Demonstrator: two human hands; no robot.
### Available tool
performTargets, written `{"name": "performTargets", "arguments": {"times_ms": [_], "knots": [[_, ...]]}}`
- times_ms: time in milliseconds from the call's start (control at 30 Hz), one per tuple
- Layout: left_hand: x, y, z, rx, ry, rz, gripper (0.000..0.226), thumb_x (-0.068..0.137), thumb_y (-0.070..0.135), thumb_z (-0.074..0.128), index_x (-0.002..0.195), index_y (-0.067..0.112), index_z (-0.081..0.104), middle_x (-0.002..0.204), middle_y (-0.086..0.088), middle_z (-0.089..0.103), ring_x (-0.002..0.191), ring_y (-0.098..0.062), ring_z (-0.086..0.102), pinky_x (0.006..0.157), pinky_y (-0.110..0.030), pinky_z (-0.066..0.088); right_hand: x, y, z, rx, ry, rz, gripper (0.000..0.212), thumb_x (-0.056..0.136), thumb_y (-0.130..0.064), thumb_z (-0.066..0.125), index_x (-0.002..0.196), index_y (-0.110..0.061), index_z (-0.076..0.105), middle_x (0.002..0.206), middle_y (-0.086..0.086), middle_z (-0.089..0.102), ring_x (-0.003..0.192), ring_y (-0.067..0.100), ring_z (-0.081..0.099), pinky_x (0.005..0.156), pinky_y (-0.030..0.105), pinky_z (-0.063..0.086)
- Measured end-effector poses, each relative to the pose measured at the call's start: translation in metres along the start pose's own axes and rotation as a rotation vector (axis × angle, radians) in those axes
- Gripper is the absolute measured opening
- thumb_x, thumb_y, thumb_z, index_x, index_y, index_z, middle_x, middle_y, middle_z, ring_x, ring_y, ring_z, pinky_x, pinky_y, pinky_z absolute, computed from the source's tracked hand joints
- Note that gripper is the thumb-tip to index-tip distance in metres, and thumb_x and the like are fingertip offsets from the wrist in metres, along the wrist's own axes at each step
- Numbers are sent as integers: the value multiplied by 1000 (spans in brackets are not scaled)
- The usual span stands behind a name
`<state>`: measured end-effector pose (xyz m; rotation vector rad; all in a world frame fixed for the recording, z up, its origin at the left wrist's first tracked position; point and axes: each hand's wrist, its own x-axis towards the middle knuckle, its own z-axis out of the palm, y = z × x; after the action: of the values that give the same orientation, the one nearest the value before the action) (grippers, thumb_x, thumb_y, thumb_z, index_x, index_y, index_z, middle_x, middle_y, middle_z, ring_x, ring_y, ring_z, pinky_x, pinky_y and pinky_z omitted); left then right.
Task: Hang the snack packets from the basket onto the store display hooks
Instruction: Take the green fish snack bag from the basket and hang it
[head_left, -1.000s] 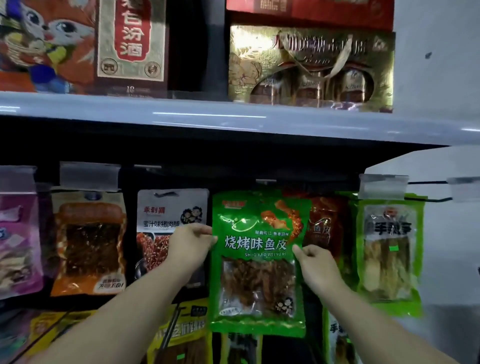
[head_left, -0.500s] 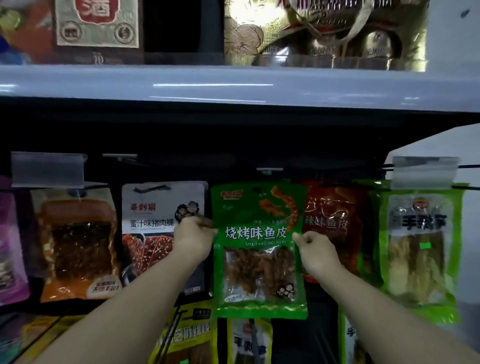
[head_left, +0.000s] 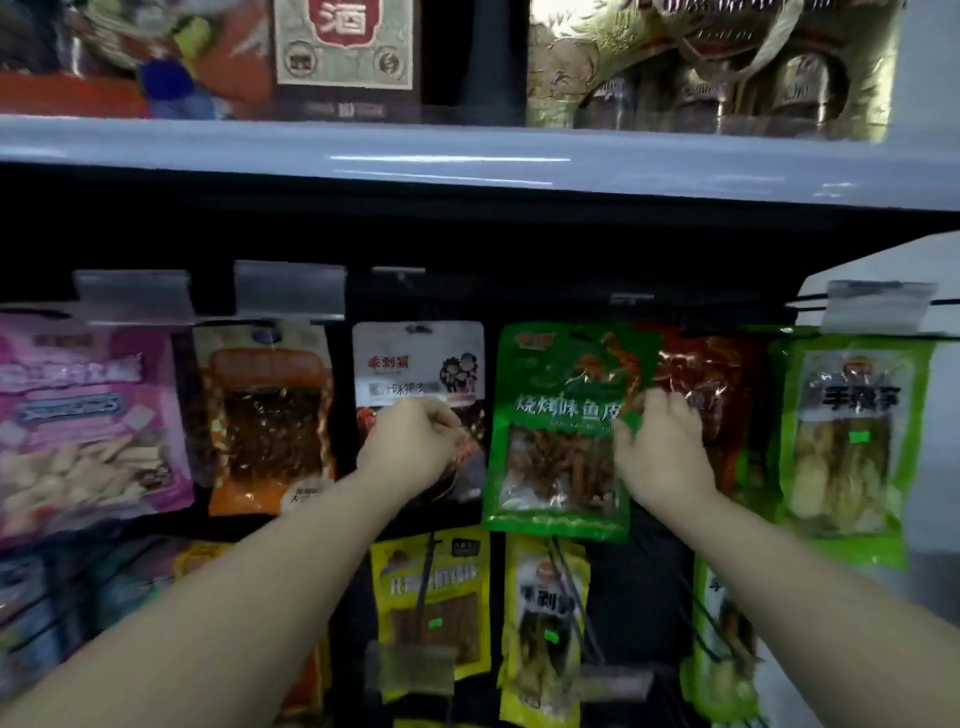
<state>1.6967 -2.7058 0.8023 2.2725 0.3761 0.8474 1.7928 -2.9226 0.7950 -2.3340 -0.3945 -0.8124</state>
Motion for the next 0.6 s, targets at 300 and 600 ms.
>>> {"name": "performTargets", "arguments": {"times_ms": [300, 600], "knots": [[-137, -157, -149, 398, -117, -36, 9, 85, 40, 60, 84, 33, 66, 88, 7, 72, 90, -22, 67, 74, -37, 57, -182, -171, 58, -290, -264, -777, 20, 82, -22, 66, 94, -7, 60, 89, 11, 62, 88, 32, 61, 63, 37, 50], [-328, -402, -265, 781, -390, -386, 23, 93, 36, 46, 102, 25, 64, 102, -6, 68, 94, -31, 64, 64, -30, 44, -419, -304, 208, -292, -780, -1100, 31, 65, -26, 80, 87, -11, 65, 83, 7, 65, 76, 27, 65, 53, 31, 50]]}}
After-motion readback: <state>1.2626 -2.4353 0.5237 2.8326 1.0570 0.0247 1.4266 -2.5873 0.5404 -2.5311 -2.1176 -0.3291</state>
